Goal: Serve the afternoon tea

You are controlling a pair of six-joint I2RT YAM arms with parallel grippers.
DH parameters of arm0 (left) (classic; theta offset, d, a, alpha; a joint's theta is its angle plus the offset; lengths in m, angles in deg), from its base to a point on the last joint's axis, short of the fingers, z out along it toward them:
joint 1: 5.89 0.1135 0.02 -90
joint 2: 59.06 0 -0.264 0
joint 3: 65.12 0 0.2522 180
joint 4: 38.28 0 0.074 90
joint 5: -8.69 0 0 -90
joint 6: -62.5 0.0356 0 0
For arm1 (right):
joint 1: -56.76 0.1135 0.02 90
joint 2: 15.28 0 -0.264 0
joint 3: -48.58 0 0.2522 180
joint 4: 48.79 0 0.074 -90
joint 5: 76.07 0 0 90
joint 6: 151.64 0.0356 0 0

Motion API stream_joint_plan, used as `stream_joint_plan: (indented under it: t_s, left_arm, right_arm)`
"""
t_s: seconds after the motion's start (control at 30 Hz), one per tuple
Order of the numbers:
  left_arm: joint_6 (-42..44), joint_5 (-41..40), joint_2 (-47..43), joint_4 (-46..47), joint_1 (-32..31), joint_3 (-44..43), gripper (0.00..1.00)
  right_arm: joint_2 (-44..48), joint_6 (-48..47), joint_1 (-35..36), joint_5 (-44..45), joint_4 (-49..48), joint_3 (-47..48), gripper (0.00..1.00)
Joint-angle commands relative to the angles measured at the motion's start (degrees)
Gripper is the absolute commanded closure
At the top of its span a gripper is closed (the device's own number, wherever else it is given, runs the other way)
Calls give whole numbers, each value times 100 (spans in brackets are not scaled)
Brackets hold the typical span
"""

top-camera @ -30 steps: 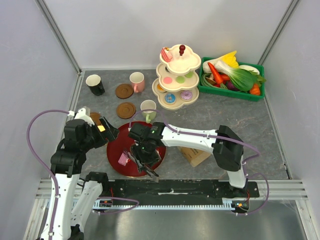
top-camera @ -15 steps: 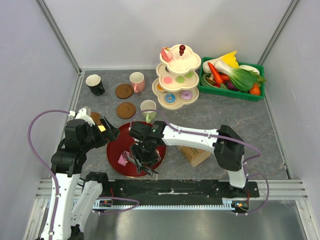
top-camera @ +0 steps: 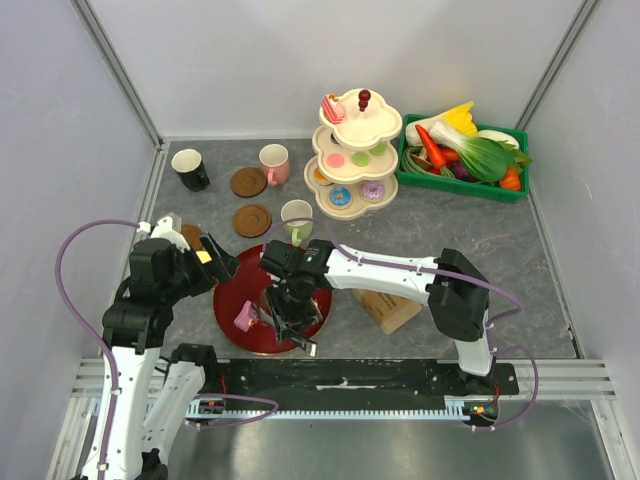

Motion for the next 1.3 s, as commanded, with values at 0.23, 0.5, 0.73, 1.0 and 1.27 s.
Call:
stream_joint_plan:
  t_s: [0.23,0.5,0.73,1.0,1.27]
  left_arm:
    - [-155,87,-41,181,-17,-72,1]
    - [-243,-27,-58,190,-17,-204,1]
    - [-296,-63,12,234,-17,-292,1]
    - [-278,-133,74,225,-17,-301,1]
    - [-252,-195,91,225,-26,-283,1]
  right_arm:
    - [835,-60,-187,629,-109,17,77]
    - [1758,-490,-854,1919,110,227,77]
    - [2137,-1097,-2022,3135,313,1342,76]
    - [1715,-1528,-3289,2942,392,2345,75]
    - [1636,-1686,-3729,2546,401,2100,74]
